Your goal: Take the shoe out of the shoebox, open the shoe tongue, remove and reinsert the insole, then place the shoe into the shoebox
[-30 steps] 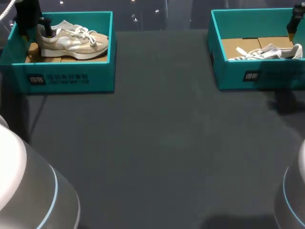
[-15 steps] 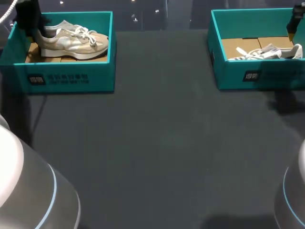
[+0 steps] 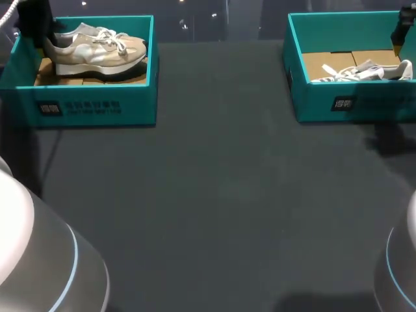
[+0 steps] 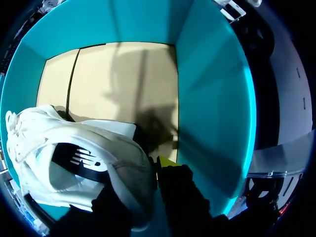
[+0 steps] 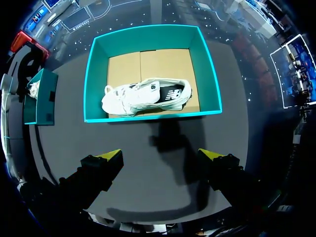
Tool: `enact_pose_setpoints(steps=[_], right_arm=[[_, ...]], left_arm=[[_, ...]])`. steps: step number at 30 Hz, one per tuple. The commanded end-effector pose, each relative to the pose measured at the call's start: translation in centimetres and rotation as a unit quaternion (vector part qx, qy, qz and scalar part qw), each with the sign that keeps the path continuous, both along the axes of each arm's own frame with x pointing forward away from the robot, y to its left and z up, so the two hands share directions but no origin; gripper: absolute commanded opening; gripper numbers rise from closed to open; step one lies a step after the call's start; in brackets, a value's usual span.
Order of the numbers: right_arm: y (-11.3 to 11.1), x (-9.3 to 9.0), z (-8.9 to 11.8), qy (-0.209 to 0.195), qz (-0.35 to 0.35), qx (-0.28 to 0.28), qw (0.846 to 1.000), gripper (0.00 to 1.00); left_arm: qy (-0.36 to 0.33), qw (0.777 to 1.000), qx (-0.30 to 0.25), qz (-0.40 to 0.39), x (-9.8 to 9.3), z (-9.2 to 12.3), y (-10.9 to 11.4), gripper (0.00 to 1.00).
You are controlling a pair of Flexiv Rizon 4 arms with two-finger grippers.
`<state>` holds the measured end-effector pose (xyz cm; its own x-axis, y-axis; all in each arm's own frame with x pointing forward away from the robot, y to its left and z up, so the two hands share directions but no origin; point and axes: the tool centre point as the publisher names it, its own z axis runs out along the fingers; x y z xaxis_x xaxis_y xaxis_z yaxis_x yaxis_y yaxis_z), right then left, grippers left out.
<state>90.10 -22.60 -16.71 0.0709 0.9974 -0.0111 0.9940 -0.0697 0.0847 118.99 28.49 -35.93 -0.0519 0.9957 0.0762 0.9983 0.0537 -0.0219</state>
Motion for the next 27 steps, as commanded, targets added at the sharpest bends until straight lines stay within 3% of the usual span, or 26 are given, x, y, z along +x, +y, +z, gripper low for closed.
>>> enact_pose_setpoints(steps=[1,20,27], right_arm=[[0.0,0.0,0.0,0.0,0.0,0.0,1.0,1.0],[0.0,0.0,0.0,0.0,0.0,0.0,1.0,1.0],[0.0,0.0,0.0,0.0,0.0,0.0,1.0,1.0]], left_arm=[[-0.012,1.0,0.005,0.006,-1.2,3.1,0.2,0.0],[-0.055,0.997,0.026,0.047,-2.8,16.5,0.0,0.0],[-0.063,0.996,0.04,0.057,-4.4,19.3,-1.5,0.0]])
